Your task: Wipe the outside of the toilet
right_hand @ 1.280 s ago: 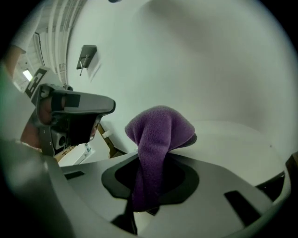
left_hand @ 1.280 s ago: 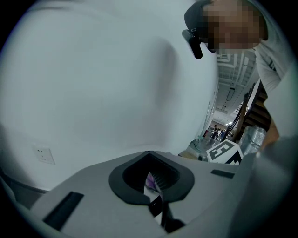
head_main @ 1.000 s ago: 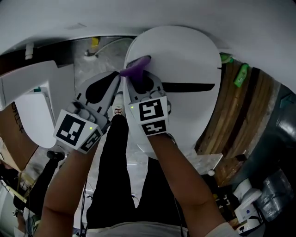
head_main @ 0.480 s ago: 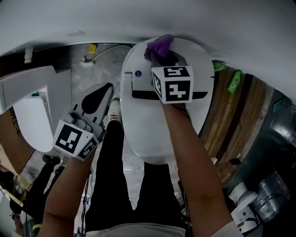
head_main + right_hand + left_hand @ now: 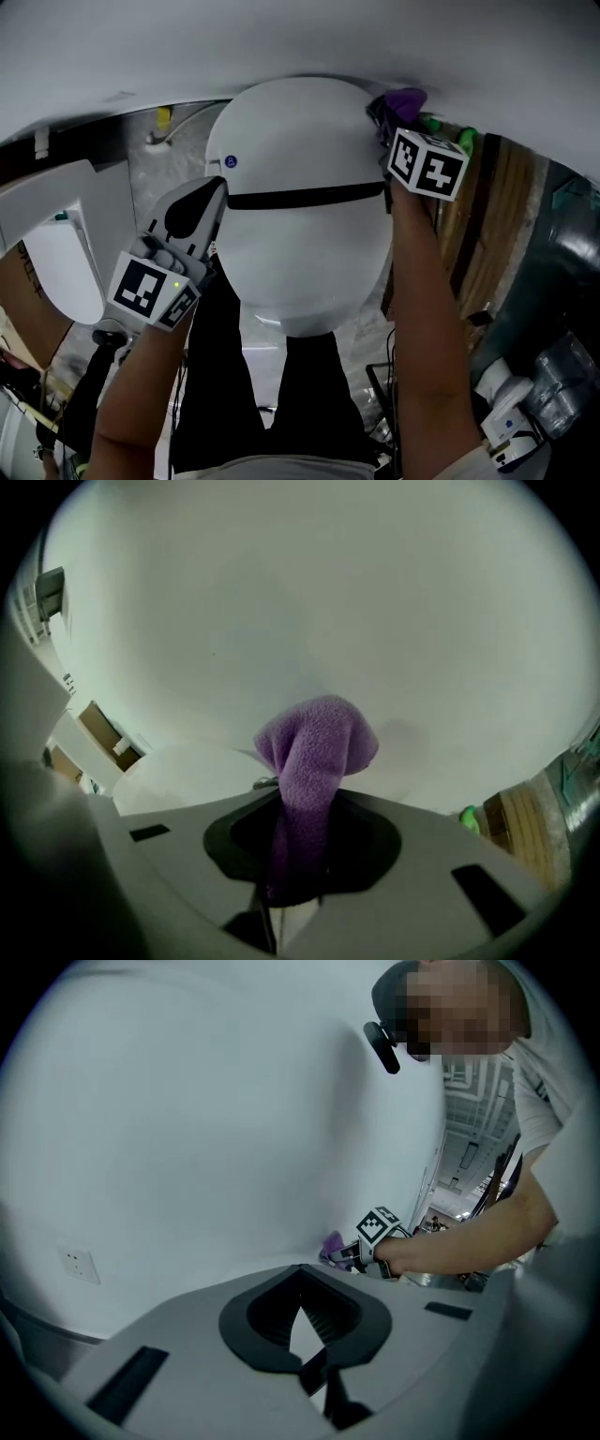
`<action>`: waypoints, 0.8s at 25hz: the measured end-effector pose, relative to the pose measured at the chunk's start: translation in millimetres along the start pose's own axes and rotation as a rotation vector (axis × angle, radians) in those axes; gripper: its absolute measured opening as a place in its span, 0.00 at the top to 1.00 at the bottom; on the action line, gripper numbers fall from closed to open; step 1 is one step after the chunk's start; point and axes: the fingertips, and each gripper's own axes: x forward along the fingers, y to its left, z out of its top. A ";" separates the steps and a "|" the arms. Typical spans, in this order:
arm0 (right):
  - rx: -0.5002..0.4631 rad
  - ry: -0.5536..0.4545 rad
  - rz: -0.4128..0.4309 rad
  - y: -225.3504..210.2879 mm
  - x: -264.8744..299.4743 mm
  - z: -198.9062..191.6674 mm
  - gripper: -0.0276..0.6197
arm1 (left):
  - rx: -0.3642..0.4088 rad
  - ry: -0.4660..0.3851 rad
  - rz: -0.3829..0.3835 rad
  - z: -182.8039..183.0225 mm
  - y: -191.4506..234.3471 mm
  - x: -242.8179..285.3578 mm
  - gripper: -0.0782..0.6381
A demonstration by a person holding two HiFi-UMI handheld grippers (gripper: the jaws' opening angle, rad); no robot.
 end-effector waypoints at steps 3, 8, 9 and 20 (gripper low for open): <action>0.027 0.005 -0.020 -26.1 -5.6 -11.7 0.81 | -0.007 -0.008 -0.009 2.9 -10.9 16.3 0.88; 0.016 -0.001 -0.022 -18.8 -2.5 -12.9 0.81 | -0.016 -0.023 0.000 7.4 -12.0 22.5 0.88; 0.003 -0.002 -0.016 -12.4 -0.6 -10.3 0.81 | -0.019 -0.027 0.008 7.8 -9.6 21.2 0.88; -0.201 -0.024 0.100 128.2 25.5 30.1 0.81 | -0.072 -0.059 0.061 3.7 32.8 -17.9 0.88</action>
